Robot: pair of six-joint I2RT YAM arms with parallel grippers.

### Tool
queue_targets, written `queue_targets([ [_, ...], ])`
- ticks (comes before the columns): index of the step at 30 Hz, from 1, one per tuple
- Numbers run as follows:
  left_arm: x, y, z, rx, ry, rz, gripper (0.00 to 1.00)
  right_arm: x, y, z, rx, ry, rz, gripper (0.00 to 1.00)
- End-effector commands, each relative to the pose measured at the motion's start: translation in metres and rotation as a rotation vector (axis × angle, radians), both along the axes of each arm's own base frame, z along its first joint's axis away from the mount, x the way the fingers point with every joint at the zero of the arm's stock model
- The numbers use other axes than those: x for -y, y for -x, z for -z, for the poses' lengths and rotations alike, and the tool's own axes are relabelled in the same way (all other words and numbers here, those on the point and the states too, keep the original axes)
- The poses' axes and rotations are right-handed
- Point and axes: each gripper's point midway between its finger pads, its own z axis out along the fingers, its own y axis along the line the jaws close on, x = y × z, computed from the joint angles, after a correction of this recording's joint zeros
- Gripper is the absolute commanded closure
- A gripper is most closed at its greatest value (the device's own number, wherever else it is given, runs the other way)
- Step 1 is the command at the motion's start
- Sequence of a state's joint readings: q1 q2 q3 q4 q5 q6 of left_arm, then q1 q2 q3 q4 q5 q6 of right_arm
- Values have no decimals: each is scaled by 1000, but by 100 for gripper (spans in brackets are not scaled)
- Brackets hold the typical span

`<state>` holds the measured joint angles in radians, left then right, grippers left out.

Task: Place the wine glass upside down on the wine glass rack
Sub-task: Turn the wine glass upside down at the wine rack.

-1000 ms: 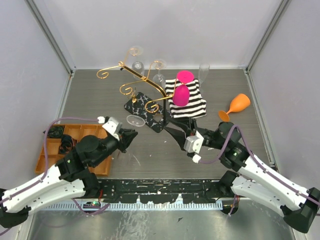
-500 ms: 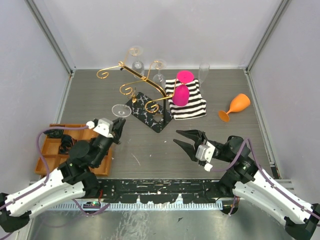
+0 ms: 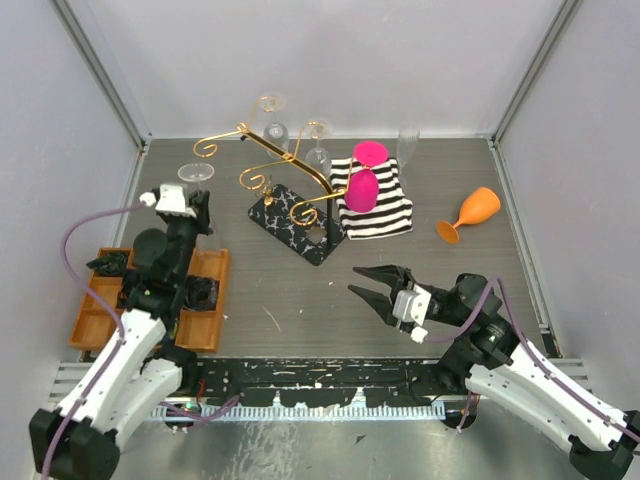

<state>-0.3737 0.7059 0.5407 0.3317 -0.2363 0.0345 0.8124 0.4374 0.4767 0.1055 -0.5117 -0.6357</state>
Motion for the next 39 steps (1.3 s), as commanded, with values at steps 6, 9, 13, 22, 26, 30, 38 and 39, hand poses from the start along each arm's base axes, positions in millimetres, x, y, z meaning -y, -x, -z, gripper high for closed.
queue_targets([
  [6,29,-38,-47,148,134,310,100,5,7,-1,-11,-24,-7,58],
  [9,31,-45,-44,139,129,318,100,6,7,2,-14,-21,-3,58],
  [13,35,-47,-41,124,159,343,100,6,6,4,-20,-14,1,58],
  [22,53,-62,-24,127,93,434,100,5,5,7,-28,-9,2,58],
  [26,56,-76,-19,162,73,442,100,5,5,7,-32,-9,2,58],
  [30,50,-89,-13,192,97,397,100,5,3,10,-37,-4,10,58],
  [38,43,-115,-11,214,100,352,100,3,3,12,-47,0,3,58],
  [39,42,-117,-11,219,100,347,100,3,3,12,-48,0,3,58],
])
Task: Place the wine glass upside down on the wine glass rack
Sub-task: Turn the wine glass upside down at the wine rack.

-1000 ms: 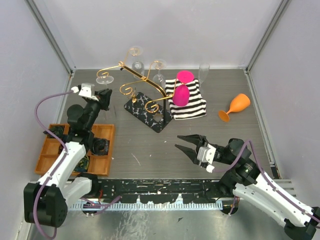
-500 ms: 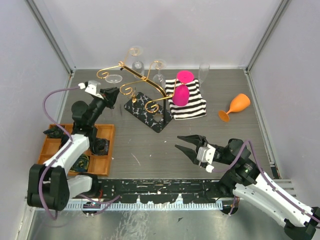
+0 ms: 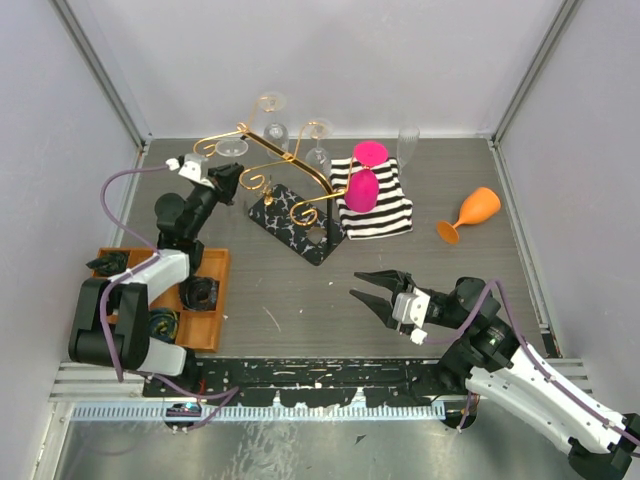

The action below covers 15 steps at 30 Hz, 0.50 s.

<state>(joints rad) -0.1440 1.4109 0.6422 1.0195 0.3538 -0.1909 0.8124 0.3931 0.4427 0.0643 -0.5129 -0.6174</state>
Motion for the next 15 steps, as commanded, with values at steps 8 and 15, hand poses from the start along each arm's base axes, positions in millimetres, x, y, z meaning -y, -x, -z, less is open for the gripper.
queue_targets([
  [8,-21,-25,-43,176,30,-86,100,0,-1,2,-14,-8,11,58],
  [15,-31,-32,-38,167,44,-128,100,-1,-2,8,-22,11,9,57],
])
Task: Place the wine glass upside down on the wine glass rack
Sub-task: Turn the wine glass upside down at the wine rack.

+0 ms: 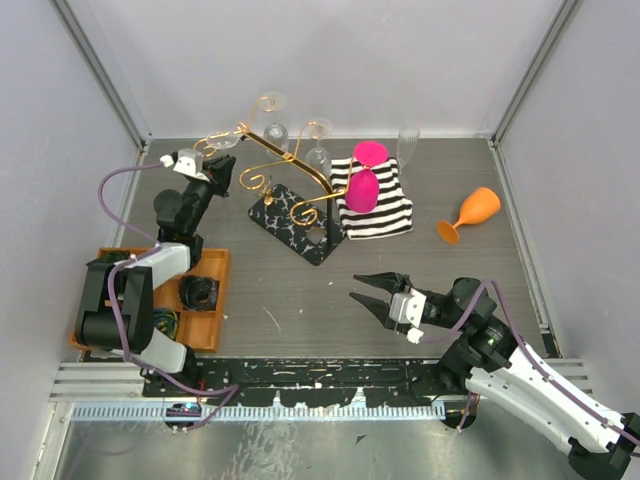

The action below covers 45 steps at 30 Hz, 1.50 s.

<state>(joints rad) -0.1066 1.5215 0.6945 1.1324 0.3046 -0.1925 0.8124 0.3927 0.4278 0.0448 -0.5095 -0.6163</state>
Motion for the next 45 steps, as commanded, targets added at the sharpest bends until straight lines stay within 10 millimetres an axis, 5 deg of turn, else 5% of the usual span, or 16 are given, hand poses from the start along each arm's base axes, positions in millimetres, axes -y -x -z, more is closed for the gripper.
queue_targets([
  [1,-11,-6,-33,114,19,-46,100,0,-1,-3,4,-10,3,57],
  [13,-27,-19,-33,105,42,-89,100,-1,-1,2,-6,0,1,47],
  [29,-46,-33,-23,82,86,-127,100,-2,-3,10,-22,27,5,46],
  [45,-59,-9,-29,94,99,-184,100,-1,-5,12,-22,34,16,46],
])
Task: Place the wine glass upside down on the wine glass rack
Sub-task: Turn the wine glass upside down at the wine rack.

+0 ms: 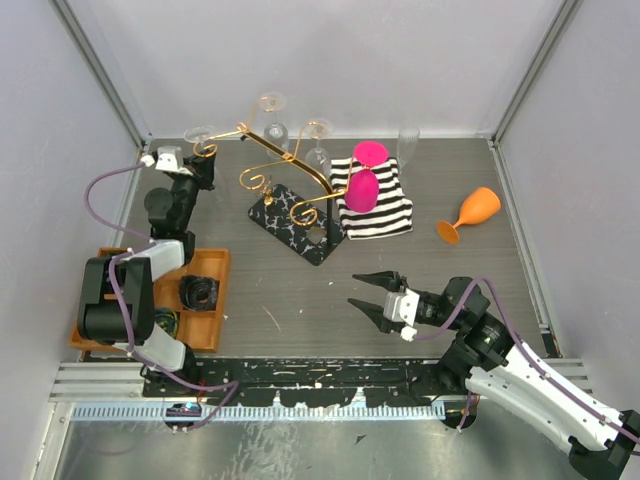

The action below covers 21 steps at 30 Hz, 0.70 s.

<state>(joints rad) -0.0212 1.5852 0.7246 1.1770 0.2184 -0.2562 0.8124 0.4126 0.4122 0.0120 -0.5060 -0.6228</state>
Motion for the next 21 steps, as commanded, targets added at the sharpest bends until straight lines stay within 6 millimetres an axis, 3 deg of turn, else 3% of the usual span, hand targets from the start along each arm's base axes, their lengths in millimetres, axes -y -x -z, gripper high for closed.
queue_targets([
  [1,-8,17,-31,104,7,-39,100,1,-2,-8,18,-17,13,46],
  [14,8,43,-23,99,-49,52,100,1,-2,-8,12,-15,13,46],
  [21,24,39,-12,54,-83,148,100,1,-2,-7,11,-13,12,46],
])
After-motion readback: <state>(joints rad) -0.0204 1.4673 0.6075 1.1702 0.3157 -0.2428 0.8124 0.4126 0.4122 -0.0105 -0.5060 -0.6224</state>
